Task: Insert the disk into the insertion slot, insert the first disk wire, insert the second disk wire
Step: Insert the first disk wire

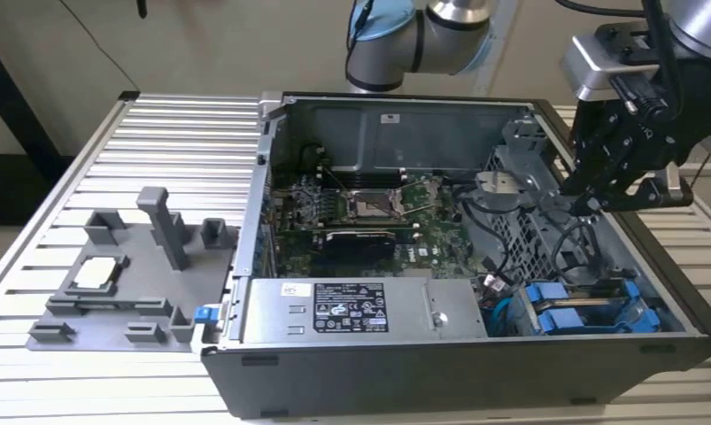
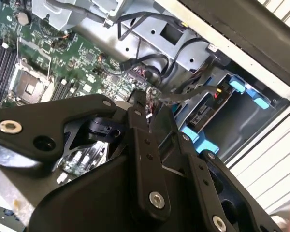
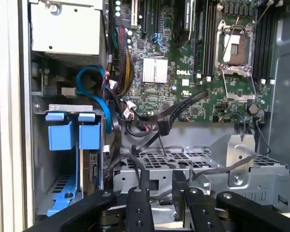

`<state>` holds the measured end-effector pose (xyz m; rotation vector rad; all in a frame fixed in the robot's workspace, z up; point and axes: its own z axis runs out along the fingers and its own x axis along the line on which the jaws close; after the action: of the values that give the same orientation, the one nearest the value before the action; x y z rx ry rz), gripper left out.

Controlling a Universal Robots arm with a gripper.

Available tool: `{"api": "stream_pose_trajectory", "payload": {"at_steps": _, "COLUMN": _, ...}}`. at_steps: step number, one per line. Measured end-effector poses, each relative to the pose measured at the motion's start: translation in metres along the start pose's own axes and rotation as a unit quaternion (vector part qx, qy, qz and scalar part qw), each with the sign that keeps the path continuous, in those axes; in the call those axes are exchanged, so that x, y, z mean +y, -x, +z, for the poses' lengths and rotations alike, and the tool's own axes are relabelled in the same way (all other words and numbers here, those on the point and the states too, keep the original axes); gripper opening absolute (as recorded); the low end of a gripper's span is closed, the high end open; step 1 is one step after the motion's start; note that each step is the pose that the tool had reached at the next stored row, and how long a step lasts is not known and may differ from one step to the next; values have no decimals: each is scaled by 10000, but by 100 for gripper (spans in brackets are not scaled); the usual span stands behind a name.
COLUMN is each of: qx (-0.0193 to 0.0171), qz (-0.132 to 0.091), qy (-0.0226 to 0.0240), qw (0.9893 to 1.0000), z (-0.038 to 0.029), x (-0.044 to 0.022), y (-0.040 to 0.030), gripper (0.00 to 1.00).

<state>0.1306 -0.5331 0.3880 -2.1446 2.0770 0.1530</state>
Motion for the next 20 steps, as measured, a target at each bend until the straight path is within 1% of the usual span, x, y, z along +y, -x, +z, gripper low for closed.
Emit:
{"api": "stream_pose_trajectory", "payload": {"at_steps": 4, "qx": -5, "qz": -108, "qy": 20, "qw": 9999, "z": 2, "x": 59, "y": 1, "gripper": 33}}
{"api": "stream_pose_trajectory", "payload": {"at_steps": 8, "qx": -6, "qz": -141, "qy": 24, "qw": 9999, "z": 1, "x": 175, "y": 5, "gripper": 33}}
{"api": "stream_pose_trajectory", "payload": {"at_steps": 10, "qx": -8, "qz": -174, "qy": 29, "qw": 9998, "z": 2, "x": 207, "y": 5, "gripper": 33}}
{"api": "stream_pose_trajectory", "payload": {"at_steps": 14, "qx": -14, "qz": -351, "qy": 61, "qw": 9994, "z": 5, "x": 252, "y": 6, "gripper": 33}}
{"api": "stream_pose_trajectory", "payload": {"at_steps": 18, "qx": -20, "qz": -523, "qy": 87, "qw": 9986, "z": 10, "x": 286, "y": 6, "gripper": 33}}
{"api": "stream_pose_trajectory", "payload": {"at_steps": 20, "qx": -19, "qz": -546, "qy": 91, "qw": 9985, "z": 10, "x": 290, "y": 6, "gripper": 33}}
